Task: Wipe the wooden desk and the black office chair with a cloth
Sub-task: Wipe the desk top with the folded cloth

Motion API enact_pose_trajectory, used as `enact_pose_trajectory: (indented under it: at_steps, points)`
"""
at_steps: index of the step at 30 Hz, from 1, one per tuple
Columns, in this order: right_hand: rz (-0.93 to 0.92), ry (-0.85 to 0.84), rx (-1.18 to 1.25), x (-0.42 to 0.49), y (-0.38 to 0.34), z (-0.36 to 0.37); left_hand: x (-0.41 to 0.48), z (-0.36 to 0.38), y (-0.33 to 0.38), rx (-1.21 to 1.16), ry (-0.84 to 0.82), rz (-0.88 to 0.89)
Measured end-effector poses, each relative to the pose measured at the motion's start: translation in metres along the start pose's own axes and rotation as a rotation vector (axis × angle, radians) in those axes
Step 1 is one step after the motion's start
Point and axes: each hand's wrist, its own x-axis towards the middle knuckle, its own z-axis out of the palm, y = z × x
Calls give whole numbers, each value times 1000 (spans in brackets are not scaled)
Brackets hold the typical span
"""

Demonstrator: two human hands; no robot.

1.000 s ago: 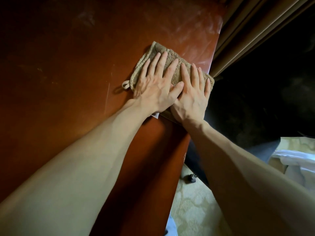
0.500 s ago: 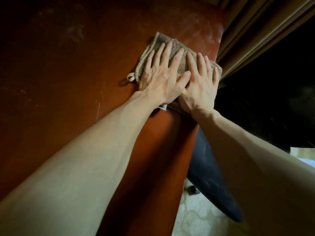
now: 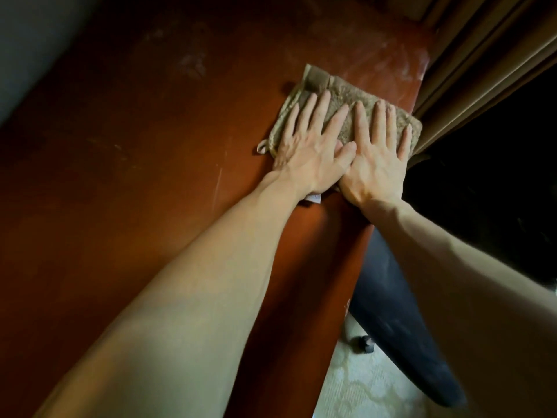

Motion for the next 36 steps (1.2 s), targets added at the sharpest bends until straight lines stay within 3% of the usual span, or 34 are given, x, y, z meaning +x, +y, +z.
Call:
enact_pose_trajectory:
  at_steps: [15, 26, 31, 36]
  points:
    - [22, -116, 41, -232, -92, -5, -237, -12, -23, 22, -116, 5]
    - [-3, -161, 93, -414, -178, -11, -438, -14, -52, 0, -184, -86]
    - [-130, -212, 86, -466, -210, -11, -515, -17, -67, -27, -154, -173]
    - [-331, -198, 84, -459, -200, -11, -537, -7, -54, -6, -64, -307]
